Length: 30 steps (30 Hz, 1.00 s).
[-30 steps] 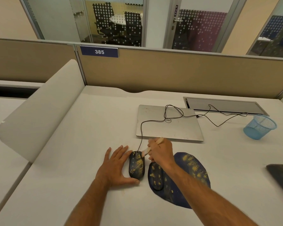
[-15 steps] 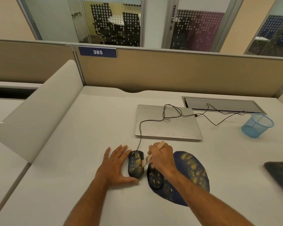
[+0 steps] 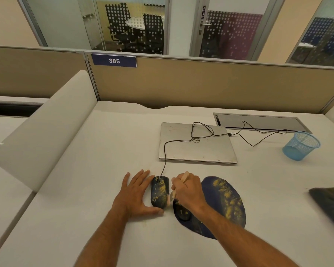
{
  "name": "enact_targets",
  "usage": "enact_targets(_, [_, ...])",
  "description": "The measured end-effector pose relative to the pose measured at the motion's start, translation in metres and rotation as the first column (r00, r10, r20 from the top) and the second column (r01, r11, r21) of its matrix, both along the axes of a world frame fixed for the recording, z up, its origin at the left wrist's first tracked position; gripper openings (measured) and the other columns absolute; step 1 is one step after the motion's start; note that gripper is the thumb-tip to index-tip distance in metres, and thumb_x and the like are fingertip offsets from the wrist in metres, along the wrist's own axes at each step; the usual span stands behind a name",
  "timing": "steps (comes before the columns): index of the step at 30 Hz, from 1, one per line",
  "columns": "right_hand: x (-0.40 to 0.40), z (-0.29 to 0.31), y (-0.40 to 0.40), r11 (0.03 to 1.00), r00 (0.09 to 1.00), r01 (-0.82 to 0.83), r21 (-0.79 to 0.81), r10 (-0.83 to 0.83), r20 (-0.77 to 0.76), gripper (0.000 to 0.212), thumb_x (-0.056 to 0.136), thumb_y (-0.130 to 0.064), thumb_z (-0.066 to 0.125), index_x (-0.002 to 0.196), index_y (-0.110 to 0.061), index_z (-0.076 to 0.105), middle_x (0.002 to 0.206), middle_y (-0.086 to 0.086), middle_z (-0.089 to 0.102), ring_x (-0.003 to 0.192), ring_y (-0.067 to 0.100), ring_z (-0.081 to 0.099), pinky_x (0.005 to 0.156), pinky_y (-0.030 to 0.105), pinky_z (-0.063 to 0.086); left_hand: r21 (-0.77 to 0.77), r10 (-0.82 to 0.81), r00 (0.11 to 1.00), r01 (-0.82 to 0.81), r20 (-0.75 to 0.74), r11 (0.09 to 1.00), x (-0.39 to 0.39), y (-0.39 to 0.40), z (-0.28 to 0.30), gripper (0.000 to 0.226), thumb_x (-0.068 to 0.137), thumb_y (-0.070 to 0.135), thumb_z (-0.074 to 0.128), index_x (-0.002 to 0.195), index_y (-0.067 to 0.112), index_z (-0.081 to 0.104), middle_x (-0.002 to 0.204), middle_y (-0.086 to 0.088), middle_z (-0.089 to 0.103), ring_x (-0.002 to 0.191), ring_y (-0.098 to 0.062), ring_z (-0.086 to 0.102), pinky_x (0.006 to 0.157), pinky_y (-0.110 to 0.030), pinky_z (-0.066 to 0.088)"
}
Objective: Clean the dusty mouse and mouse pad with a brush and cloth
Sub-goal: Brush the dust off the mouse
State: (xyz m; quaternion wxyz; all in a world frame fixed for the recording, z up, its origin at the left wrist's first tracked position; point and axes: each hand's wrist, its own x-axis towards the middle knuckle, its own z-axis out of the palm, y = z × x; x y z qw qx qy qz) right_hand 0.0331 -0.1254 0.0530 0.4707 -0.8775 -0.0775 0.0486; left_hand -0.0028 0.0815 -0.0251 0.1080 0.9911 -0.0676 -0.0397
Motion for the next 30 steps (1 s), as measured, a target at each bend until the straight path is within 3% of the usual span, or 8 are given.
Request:
enact_targets(5, [-0.011,-0.003,-0.007,0.99,0.991,0.11,0.093,-0.116,0.066,0.038,0.096,-0.025,0.054,0.064,-0.006,0.064,0.059,0.012,0.061,0.057,0.029,0.06,0.049,0.04,0.048,-0.004,-0.005,1.0,0.005,0.009,1.0,0.0,-0.001,0.002,0.13,0.054,0.107,0.03,0.158,0.032,0.011,0.167,0.009,0.003,0.152,-0.009,-0.008,0.121,-0.051,-0.012])
enact_targets(10, [-0.026,-0.014,-0.014,0.996,1.0,0.008,0.091,-0.011,0.027,0.039,0.094,-0.018,0.055,0.059,-0.001,0.059,0.056,0.018,0.057,0.05,0.028,0.053,0.044,0.041,0.045,0.007,-0.007,1.0,0.007,0.015,1.0,0.0,0.0,0.001,0.13,0.054,0.107,0.03,0.158,0.031,0.012,0.166,0.01,0.004,0.152,-0.008,-0.007,0.121,-0.052,-0.01])
enact_targets(15, [-0.027,-0.016,-0.018,0.974,0.98,0.143,0.178,-0.165,0.113,0.035,0.095,-0.021,0.058,0.062,-0.008,0.06,0.052,0.009,0.057,0.048,0.023,0.056,0.043,0.035,0.044,-0.001,-0.009,1.0,0.009,0.016,1.0,0.001,0.001,-0.001,0.13,0.054,0.107,0.032,0.158,0.031,0.012,0.166,0.009,0.004,0.151,-0.008,-0.008,0.121,-0.051,-0.012])
enact_targets(19, [-0.031,-0.021,-0.018,0.987,0.998,0.056,0.148,-0.062,0.033,0.038,0.094,-0.021,0.057,0.059,-0.005,0.06,0.053,0.012,0.057,0.048,0.026,0.055,0.044,0.039,0.047,-0.003,-0.008,1.0,0.008,0.027,1.0,0.0,0.001,-0.002,0.131,0.054,0.107,0.033,0.158,0.03,0.013,0.166,0.008,0.005,0.15,-0.007,-0.009,0.121,-0.05,-0.014])
enact_targets(22, [-0.031,-0.021,-0.02,0.979,0.988,0.117,0.169,-0.132,0.078,0.039,0.094,-0.019,0.058,0.058,-0.005,0.058,0.051,0.011,0.055,0.046,0.017,0.05,0.043,0.035,0.042,0.001,-0.008,1.0,0.008,0.016,1.0,0.001,0.001,-0.001,0.132,0.054,0.107,0.032,0.159,0.03,0.012,0.166,0.009,0.003,0.151,-0.007,-0.01,0.121,-0.05,-0.014])
enact_targets(26, [-0.031,-0.019,-0.019,0.98,0.992,0.1,0.171,-0.112,0.065,0.038,0.095,-0.023,0.057,0.062,-0.004,0.058,0.054,0.014,0.057,0.049,0.03,0.055,0.044,0.041,0.045,0.01,-0.012,1.0,0.012,0.009,1.0,0.0,0.001,0.001,0.132,0.054,0.107,0.031,0.159,0.03,0.011,0.166,0.009,0.002,0.151,-0.008,-0.009,0.121,-0.05,-0.014])
enact_targets(30, [-0.028,-0.016,-0.019,0.988,0.997,0.066,0.14,-0.071,0.03,0.04,0.092,-0.021,0.057,0.054,-0.007,0.055,0.052,0.013,0.056,0.045,0.018,0.047,0.044,0.04,0.044,0.006,-0.006,1.0,0.006,0.004,1.0,0.0,0.0,0.001,0.131,0.054,0.107,0.031,0.159,0.031,0.01,0.166,0.009,0.002,0.151,-0.008,-0.009,0.121,-0.05,-0.015])
